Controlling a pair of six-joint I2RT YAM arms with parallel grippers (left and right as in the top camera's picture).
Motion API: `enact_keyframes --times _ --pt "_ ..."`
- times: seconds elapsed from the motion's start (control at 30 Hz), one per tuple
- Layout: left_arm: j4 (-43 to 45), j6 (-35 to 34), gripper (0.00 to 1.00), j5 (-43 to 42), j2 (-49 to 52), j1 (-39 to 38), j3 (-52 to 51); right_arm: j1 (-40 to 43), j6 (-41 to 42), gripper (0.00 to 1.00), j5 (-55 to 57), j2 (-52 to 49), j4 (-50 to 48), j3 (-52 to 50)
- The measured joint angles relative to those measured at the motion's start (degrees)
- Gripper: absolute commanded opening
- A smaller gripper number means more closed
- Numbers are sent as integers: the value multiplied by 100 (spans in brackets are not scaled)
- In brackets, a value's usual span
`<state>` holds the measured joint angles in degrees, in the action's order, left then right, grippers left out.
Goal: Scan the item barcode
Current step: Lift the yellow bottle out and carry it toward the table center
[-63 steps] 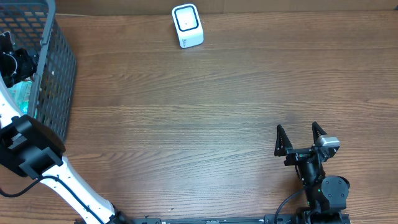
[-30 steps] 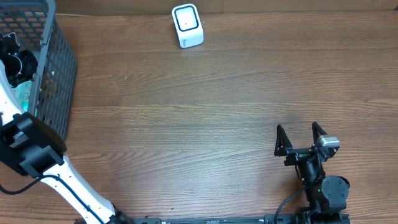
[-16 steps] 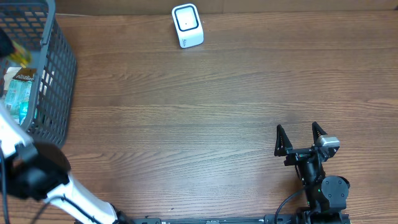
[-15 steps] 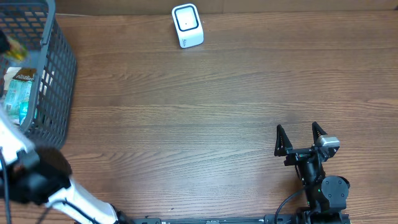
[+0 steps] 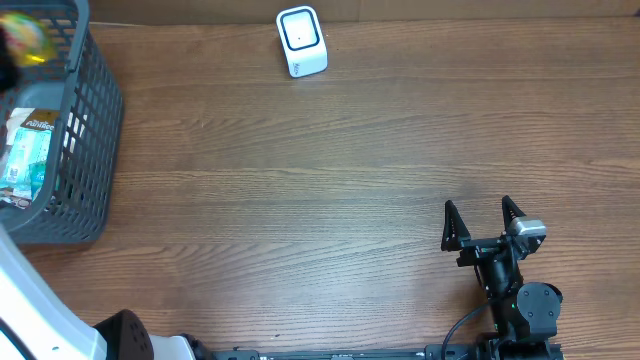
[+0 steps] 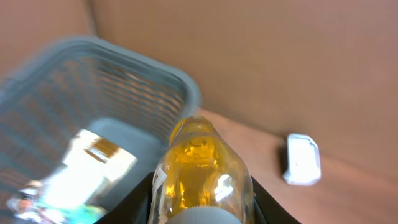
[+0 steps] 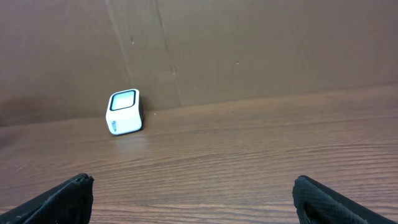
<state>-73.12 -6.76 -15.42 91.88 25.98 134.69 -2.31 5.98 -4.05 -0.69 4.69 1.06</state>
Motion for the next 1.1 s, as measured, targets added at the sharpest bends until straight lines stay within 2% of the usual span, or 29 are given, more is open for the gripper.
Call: enact_keyframes --times 0.23,0.33,0.5,0.73,1.0,1.07,1.1 --pt "-782 -24 34 72 52 -1384 -9 0 2 100 0 0 2 0" --pt "-1086 -35 38 236 151 -2024 -9 0 0 100 2 0 2 0" --pt "-1569 -39 38 457 595 -3108 -9 0 0 100 0 0 4 0" --pt "-1545 -407 38 1025 1600 -4690 -9 0 0 100 2 0 2 0" --pt "-1069 -1095 41 1659 2583 -5965 -9 0 2 100 2 0 4 0" --pt "-990 -1392 40 1934 2809 -6273 -9 0 2 100 -2 0 2 0" --pt "-962 -1556 34 2072 2929 -6435 -9 0 2 100 0 0 2 0"
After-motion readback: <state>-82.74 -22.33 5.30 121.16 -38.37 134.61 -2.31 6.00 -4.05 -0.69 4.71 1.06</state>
